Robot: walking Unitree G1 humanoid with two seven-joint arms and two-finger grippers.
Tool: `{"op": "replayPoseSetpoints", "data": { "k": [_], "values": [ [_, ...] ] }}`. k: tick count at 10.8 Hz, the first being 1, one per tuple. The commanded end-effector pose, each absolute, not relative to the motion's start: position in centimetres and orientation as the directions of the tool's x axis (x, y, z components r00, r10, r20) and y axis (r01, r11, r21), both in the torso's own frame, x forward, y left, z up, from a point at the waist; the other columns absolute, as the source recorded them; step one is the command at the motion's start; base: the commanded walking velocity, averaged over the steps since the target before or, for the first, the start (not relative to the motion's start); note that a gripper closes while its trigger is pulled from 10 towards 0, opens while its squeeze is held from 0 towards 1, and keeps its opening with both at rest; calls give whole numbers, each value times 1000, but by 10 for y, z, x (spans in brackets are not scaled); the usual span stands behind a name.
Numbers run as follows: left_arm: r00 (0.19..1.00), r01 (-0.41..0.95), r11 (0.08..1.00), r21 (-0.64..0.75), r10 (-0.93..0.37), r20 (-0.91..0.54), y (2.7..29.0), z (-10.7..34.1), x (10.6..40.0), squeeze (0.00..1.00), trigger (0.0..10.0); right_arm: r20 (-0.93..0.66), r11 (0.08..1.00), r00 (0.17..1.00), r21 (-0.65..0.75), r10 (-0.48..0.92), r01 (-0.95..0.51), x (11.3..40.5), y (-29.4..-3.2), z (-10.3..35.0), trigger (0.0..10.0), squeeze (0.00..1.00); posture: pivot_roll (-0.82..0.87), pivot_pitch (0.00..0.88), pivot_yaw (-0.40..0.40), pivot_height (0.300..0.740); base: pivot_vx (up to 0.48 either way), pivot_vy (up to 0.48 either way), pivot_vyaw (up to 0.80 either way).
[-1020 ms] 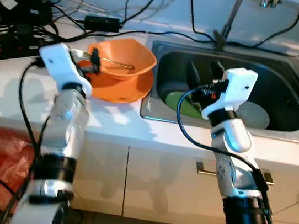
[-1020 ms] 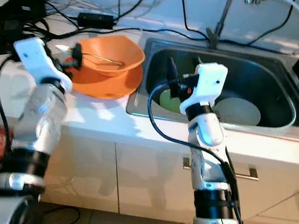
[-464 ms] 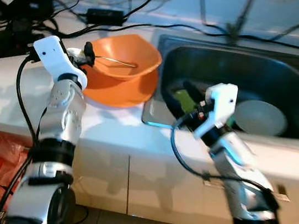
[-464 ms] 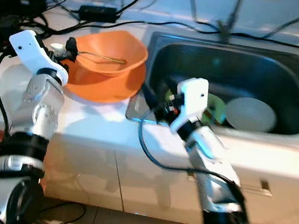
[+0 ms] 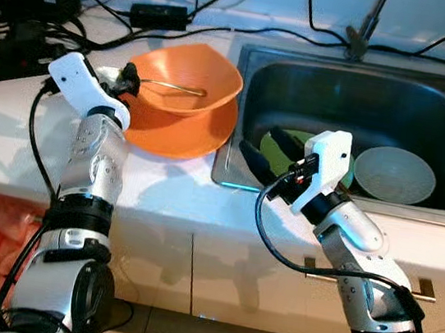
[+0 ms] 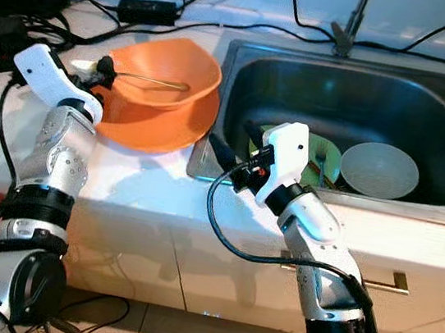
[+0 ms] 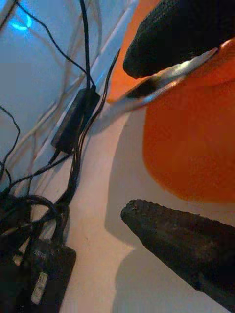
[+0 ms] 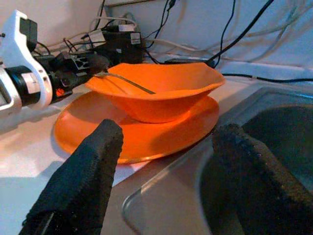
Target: Kitchen organization
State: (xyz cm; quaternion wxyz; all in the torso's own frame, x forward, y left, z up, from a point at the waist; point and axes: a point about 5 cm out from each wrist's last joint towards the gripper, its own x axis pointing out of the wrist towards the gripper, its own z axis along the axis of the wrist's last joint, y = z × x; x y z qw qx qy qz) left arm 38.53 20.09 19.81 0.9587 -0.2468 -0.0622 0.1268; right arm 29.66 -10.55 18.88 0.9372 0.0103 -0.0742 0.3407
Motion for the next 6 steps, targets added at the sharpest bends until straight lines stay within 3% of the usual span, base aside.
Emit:
{"op": "replayPoseSetpoints", "data": {
  "k": [1, 6],
  "values": [
    [966, -187, 844, -503, 252, 63, 200, 205, 389, 0, 10000, 150, 763, 751, -47, 644, -645, 294, -103, 191, 10000, 0, 10, 124, 40, 740, 0, 0, 0],
    [989, -102, 772, -628, 144, 17, 184, 205, 396, 0, 10000, 142, 748, 736, -65, 662, -660, 294, -102, 194, 10000, 0, 11, 117, 42, 740, 0, 0, 0]
  ]
}}
